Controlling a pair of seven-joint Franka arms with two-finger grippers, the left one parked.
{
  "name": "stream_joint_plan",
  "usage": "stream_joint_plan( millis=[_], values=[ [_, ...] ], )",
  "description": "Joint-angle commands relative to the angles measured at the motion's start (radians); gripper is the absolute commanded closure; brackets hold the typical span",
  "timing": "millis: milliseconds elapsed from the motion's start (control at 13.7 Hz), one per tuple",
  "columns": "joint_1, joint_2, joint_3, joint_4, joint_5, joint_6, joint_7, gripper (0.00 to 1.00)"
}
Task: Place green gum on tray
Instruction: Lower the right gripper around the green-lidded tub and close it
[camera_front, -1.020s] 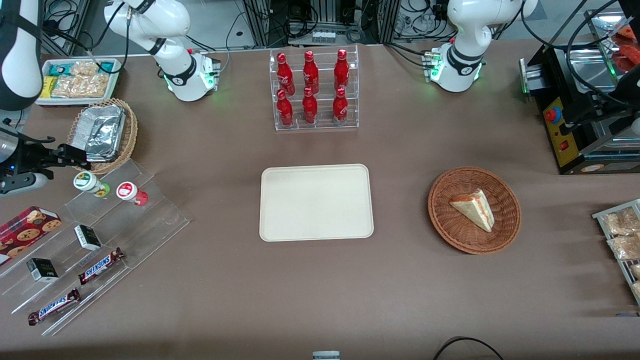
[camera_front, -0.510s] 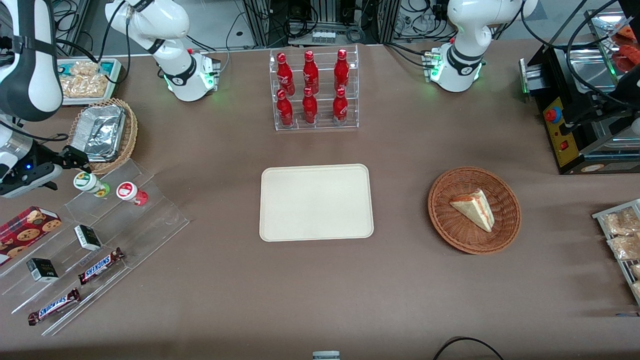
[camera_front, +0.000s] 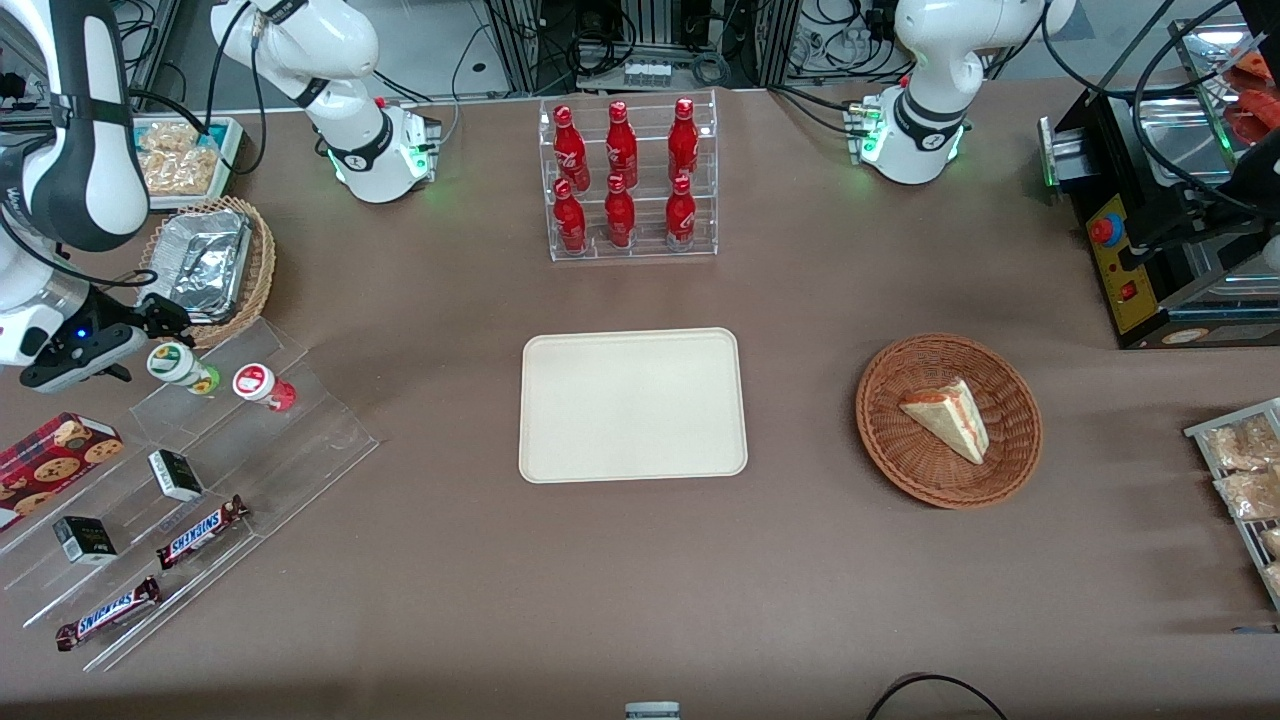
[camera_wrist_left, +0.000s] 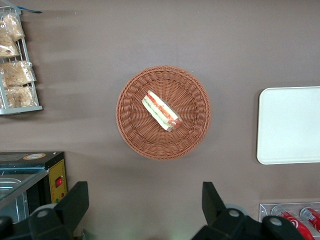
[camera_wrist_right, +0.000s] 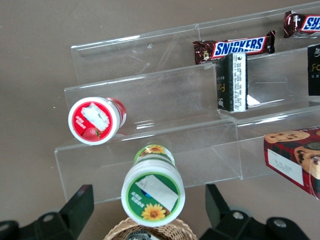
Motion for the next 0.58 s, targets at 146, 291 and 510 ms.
stream_joint_plan(
  millis=[146, 291, 510],
  values=[
    [-0.010, 0.004, 0.001, -0.028, 0.002, 0.054, -0.027, 0.01],
    [-0.010, 0.012, 0.001, -0.028, 0.004, 0.055, -0.027, 0.01],
    [-0.018, 0.020, 0.001, -0.028, 0.002, 0.057, -0.027, 0.01]
  ],
)
